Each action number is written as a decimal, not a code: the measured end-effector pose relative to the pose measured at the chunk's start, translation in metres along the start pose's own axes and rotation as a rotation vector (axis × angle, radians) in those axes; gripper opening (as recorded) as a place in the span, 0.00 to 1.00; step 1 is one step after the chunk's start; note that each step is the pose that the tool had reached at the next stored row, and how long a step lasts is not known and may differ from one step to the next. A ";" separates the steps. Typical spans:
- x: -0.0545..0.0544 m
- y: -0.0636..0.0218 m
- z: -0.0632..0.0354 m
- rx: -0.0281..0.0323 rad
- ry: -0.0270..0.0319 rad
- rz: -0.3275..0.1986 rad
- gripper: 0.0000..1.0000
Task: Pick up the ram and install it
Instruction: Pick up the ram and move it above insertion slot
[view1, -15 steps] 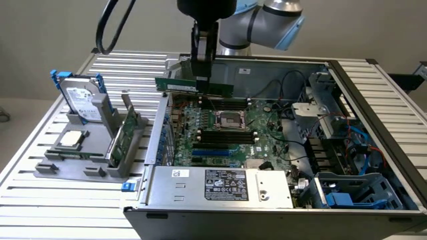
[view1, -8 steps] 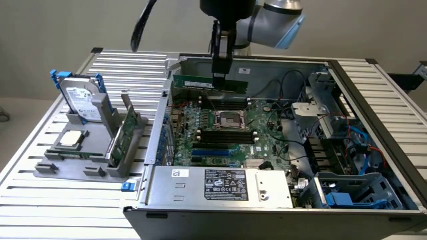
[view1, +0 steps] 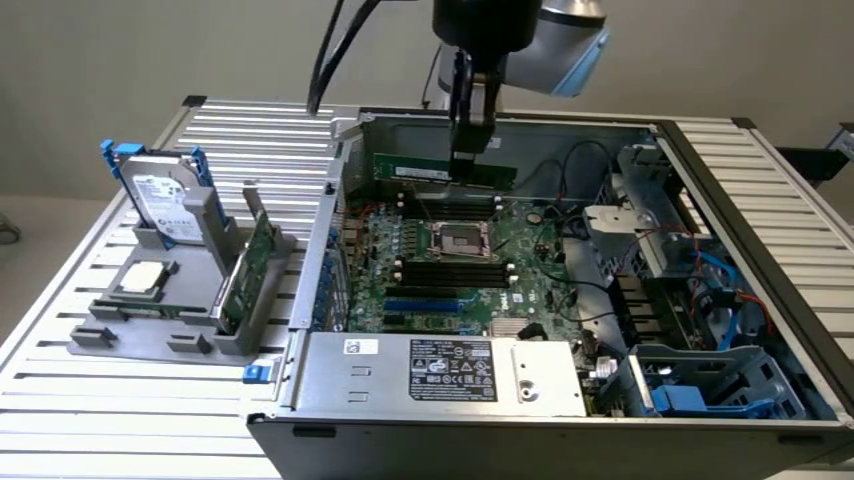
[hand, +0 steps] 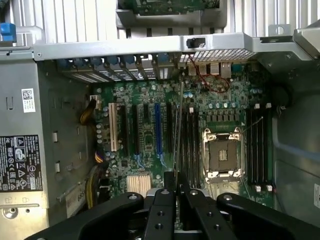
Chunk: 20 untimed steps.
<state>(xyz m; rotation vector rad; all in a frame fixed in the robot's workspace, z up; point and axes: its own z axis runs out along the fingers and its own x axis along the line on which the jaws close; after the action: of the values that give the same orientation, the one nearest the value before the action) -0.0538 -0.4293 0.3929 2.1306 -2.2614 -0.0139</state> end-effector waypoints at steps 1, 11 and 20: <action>-0.001 -0.0011 0.0018 0.0001 -0.0001 -0.001 0.14; -0.011 -0.0100 0.0187 0.0004 -0.0012 -0.018 0.14; -0.023 -0.0167 0.0330 0.0006 -0.0042 -0.023 0.14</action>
<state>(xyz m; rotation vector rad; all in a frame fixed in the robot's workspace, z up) -0.0368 -0.4074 0.3590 2.1594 -2.2388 -0.0182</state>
